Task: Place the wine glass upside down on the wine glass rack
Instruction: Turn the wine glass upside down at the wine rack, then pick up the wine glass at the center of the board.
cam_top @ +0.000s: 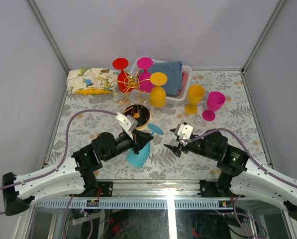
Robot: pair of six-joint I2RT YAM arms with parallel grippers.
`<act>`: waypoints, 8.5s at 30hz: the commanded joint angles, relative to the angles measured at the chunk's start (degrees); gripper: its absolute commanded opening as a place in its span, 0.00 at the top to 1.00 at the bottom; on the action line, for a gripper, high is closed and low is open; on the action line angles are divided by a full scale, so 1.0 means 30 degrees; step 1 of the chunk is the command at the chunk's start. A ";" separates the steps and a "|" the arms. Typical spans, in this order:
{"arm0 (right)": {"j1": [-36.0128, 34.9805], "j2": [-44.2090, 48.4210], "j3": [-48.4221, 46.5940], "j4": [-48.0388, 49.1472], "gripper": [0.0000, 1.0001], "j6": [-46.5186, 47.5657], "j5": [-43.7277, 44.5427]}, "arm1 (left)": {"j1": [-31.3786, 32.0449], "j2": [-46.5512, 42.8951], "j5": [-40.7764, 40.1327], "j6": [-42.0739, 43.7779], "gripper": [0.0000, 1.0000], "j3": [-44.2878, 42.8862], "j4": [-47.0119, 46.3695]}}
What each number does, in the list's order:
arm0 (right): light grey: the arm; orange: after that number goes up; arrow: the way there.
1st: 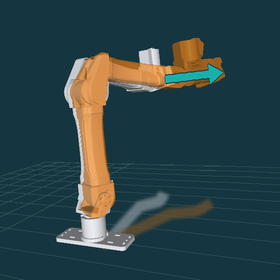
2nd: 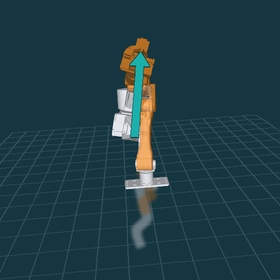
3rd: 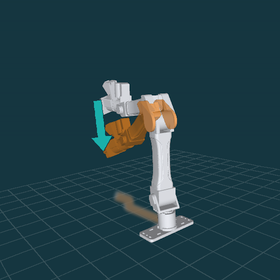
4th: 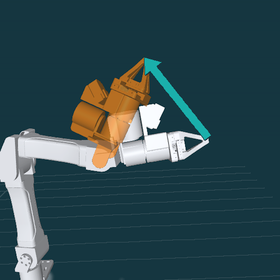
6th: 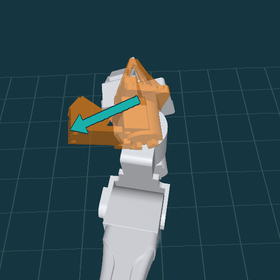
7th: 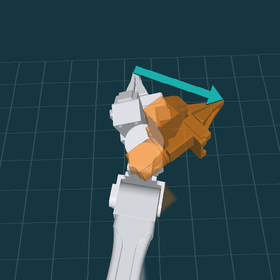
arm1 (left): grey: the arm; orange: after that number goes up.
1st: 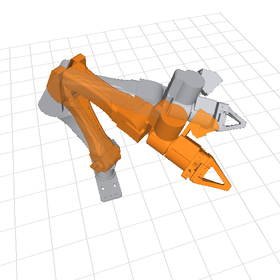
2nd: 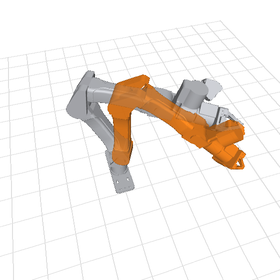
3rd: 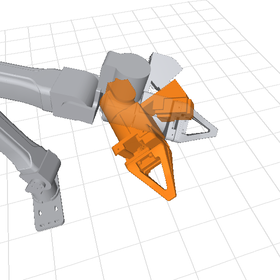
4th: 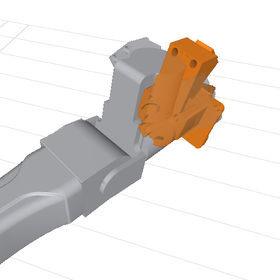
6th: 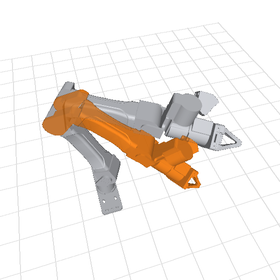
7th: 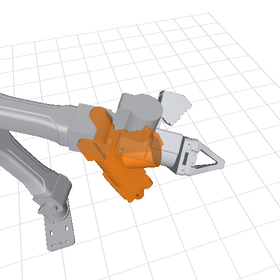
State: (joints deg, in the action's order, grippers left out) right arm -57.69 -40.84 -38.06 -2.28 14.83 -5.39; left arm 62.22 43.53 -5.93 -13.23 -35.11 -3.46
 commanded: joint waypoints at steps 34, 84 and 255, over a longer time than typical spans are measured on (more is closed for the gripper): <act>0.0025 0.1378 0.2961 0.0740 0.27 -0.4572 0.3074 | 0.0002 0.2338 -0.6711 -0.2503 1.00 -0.0173 -0.1900; 0.0019 -0.0058 0.2119 -0.0816 0.27 -0.4554 0.0975 | -0.7710 0.8656 -0.0860 0.3226 1.00 0.5297 -2.9162; 1.8360 -1.8279 -1.5393 -1.2310 0.01 -1.2912 0.5820 | -0.8992 -0.1103 -0.0332 -0.1828 0.00 -0.1733 0.8393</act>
State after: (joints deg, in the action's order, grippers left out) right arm -2.94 -99.63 -85.49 -39.99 -23.22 13.74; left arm 35.57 40.16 -6.68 -19.44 -38.46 21.89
